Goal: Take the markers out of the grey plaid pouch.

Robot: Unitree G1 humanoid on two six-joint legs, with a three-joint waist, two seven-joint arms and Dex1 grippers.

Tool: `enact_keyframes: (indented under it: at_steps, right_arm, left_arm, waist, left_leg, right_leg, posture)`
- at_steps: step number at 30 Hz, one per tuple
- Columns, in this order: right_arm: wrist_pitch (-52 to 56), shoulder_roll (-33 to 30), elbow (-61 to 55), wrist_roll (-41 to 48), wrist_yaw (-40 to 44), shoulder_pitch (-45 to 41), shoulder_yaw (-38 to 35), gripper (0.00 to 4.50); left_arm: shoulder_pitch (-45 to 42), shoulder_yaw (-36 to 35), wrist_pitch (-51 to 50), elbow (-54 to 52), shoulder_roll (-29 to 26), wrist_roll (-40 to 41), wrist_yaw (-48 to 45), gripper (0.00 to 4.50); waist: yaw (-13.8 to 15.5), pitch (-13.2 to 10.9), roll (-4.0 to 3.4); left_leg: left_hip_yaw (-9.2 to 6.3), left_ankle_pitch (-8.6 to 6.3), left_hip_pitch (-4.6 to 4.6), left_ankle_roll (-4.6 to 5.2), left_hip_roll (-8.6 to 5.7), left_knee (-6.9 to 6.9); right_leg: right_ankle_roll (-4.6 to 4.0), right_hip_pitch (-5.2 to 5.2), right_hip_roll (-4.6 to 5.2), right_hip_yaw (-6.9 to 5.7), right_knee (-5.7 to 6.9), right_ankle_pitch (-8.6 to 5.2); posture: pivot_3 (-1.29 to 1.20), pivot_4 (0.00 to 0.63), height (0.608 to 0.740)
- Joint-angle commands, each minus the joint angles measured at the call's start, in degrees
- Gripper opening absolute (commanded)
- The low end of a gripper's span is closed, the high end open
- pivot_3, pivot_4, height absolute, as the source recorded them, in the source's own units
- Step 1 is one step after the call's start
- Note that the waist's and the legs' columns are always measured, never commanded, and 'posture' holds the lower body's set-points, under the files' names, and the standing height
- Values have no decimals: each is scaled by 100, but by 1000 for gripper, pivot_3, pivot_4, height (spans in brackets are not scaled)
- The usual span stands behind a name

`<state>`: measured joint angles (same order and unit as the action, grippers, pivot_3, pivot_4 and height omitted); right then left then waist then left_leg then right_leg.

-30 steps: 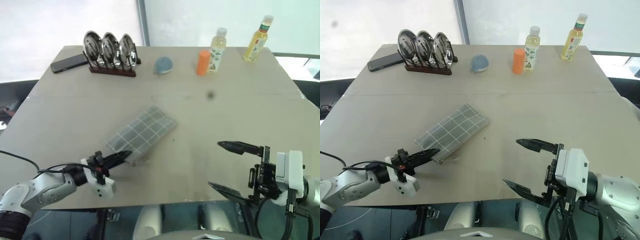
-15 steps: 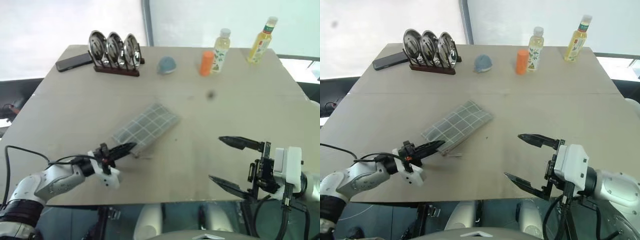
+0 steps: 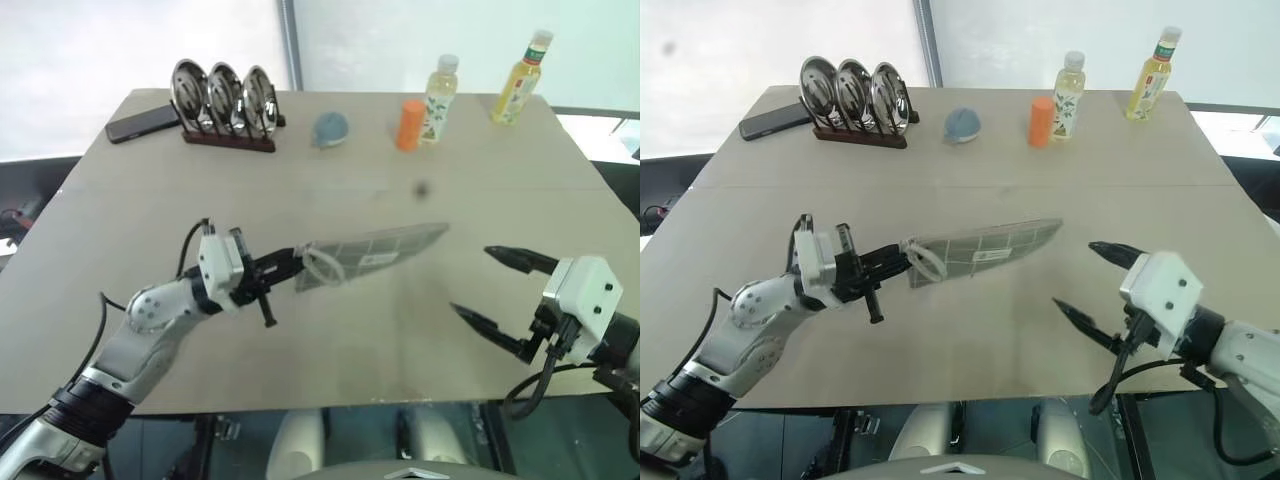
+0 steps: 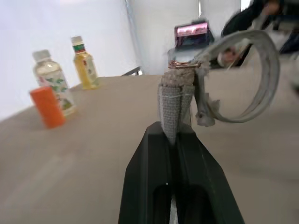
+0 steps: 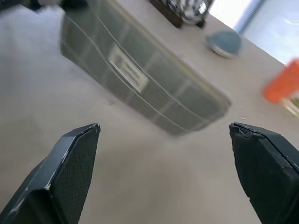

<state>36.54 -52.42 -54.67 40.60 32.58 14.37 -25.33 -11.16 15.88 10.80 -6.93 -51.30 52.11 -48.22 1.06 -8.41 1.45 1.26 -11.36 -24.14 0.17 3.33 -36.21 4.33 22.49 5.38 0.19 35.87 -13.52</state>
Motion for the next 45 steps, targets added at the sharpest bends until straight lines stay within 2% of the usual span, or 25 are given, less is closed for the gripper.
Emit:
enact_keyframes:
  at_steps: [1,6,10,13,19,20,21,22,24,28,29,34,40,45]
  right_arm:
    - [876,-297,-103,1160,-580,-459,-322,4500]
    - [1373,-567,96,3160,-1733,-1262,136,4500]
    - [1363,-442,346,4107,-2490,-2144,1128,4500]
    - [1476,-110,756,4169,-2886,-2824,1873,4500]
    - [1758,923,1698,3539,-3121,-3898,3025,4500]
    - [1811,1085,1856,3432,-3153,-4053,3145,3991]
    - [1857,1212,1960,3347,-3156,-4169,3221,3836]
    - [1905,1315,2027,3286,-3160,-4254,3261,3293]
    - [1981,1470,2099,3264,-3167,-4353,3267,2451]
    - [2107,1556,2050,3273,-3181,-4371,3126,226]
    - [2128,1526,2021,3304,-3188,-4340,3056,56]
    - [2156,988,1959,3074,-3303,-4013,2337,56]
    - [2444,84,2522,2958,-3673,-3262,795,56]
    - [2593,-220,2429,2723,-3483,-2949,634,56]
  left_arm:
    - [-227,-310,-710,173,375,75,-262,54]
    - [-579,-476,-1045,637,1133,-523,-438,54]
    - [-915,-558,-1054,967,1614,-1072,-641,54]
    - [-1079,-618,-1095,1136,1869,-1368,-784,54]
    - [-1047,-722,-1202,974,2188,-1721,-933,54]
    - [-1042,-749,-1237,934,2233,-1754,-925,0]
    - [-1040,-776,-1274,891,2270,-1786,-919,0]
    - [-1035,-801,-1307,850,2302,-1812,-916,0]
    - [-1014,-846,-1366,781,2346,-1855,-920,0]
    - [-966,-943,-1441,684,2410,-1950,-913,0]
    - [-953,-967,-1456,663,2421,-1968,-907,0]
    - [-874,-1063,-1637,458,2446,-1984,-878,0]
    - [-693,-1304,-1890,357,2333,-1864,-1000,0]
    - [-583,-1390,-1971,295,2362,-1838,-1139,0]
  waist:
    - [-24,0,1]
    - [-23,-14,25]
    - [-18,-22,40]
    - [-27,-22,42]
    - [-30,-23,40]
    - [-35,-24,39]
    - [-35,-25,37]
    - [-27,-25,37]
    - [-16,-25,37]
    - [-24,-25,37]
    - [-26,-25,37]
    - [-9,-25,37]
    - [-24,-25,37]
    - [-60,-25,33]
  left_leg:
    - [0,0,0,0,0,-2]
    - [-5,0,6,0,-1,-8]
    - [-12,0,-17,1,-4,-10]
    - [-18,1,-43,2,-5,-17]
    - [-26,0,-56,3,-3,-18]
    - [-27,0,-53,3,-2,-17]
    - [-28,1,-55,3,0,-18]
    - [-27,1,-53,3,0,-18]
    - [-32,1,-57,3,0,-18]
    - [-31,1,-60,3,0,-18]
    - [-31,1,-59,3,0,-18]
    - [-32,1,-59,3,-1,-18]
    - [-29,1,-57,4,-3,-18]
    - [-27,0,-52,4,-1,-15]
  right_leg:
    - [0,-1,0,0,0,0]
    - [-18,-12,-1,3,-3,11]
    - [-21,-2,-2,1,-8,12]
    - [-22,19,-8,2,-9,13]
    - [-22,28,-19,4,-7,14]
    - [-22,27,-20,4,-5,14]
    - [-22,28,-24,4,-5,14]
    - [-22,28,-25,6,-3,14]
    - [-22,28,-26,5,-3,14]
    - [-21,28,-26,6,-6,14]
    - [-21,28,-26,6,-6,14]
    - [-22,27,-27,6,-4,14]
    - [-22,27,-30,17,-6,14]
    - [-22,28,-35,25,-5,14]
  posture:
    - [0,150,740]
    - [0,150,740]
    - [0,150,740]
    - [0,150,740]
    - [0,150,740]
    - [0,150,740]
    - [0,150,740]
    - [0,150,740]
    - [0,150,740]
    - [0,150,740]
    - [0,150,740]
    - [0,150,740]
    - [0,150,740]
    - [0,150,740]
